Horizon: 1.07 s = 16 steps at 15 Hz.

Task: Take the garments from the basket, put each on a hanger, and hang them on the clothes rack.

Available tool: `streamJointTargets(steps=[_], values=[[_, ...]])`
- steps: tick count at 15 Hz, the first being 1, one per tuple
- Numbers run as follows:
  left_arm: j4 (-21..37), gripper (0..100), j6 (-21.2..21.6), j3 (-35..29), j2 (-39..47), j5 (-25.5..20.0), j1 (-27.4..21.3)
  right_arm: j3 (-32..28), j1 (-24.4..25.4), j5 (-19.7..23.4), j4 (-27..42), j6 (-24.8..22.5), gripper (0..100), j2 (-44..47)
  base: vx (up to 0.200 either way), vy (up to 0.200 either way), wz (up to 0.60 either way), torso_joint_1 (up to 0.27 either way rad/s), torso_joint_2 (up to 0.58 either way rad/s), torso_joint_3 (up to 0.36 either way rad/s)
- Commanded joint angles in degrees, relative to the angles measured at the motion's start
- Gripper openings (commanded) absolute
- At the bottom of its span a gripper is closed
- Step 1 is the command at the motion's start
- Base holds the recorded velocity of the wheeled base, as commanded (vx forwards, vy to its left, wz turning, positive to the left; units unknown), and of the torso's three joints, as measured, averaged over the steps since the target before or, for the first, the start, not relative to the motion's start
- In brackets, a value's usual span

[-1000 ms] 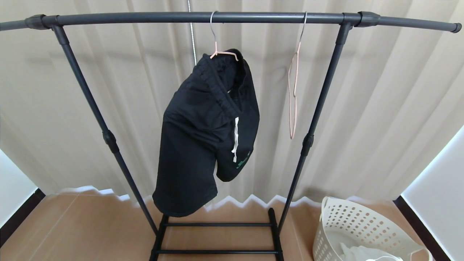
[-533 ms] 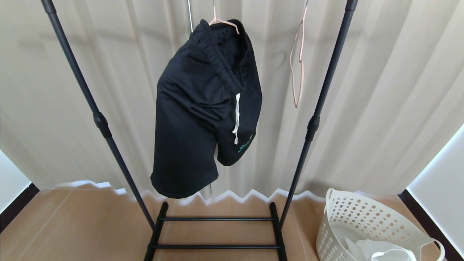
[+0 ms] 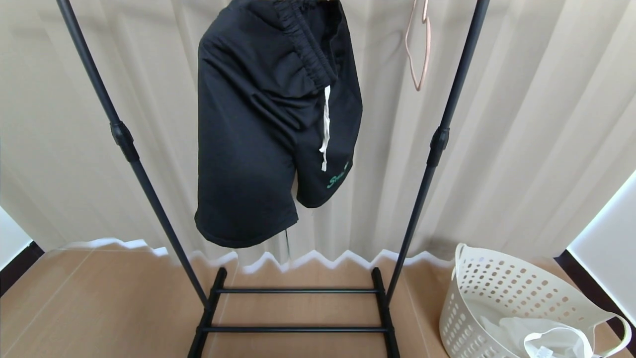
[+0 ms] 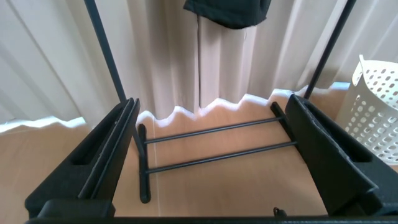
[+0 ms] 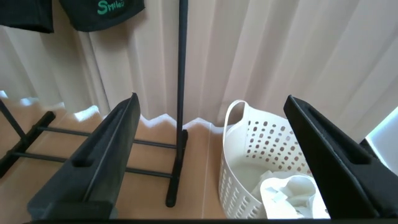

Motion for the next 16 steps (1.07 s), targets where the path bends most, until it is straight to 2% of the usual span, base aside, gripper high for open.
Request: streamJointTargets(steps=[1, 4, 16], values=[[-0.01, 100, 0.02, -0.01, 0.02, 0.01, 0.00, 0.00, 0.02, 0.01, -0.02, -0.01, 100, 0.09, 0.000, 0.000, 0.00, -0.012, 0.42, 0.422], [-0.01, 100, 0.02, -0.01, 0.02, 0.01, 0.00, 0.00, 0.02, 0.01, -0.02, -0.10, 100, 0.09, 0.000, 0.000, 0.00, 0.002, 0.19, 0.196], [-0.01, 100, -0.07, -0.01, 0.02, 0.01, 0.00, 0.00, 0.02, 0.01, -0.02, -0.01, 100, 0.09, 0.000, 0.000, -0.60, 0.002, 0.01, 0.011]])
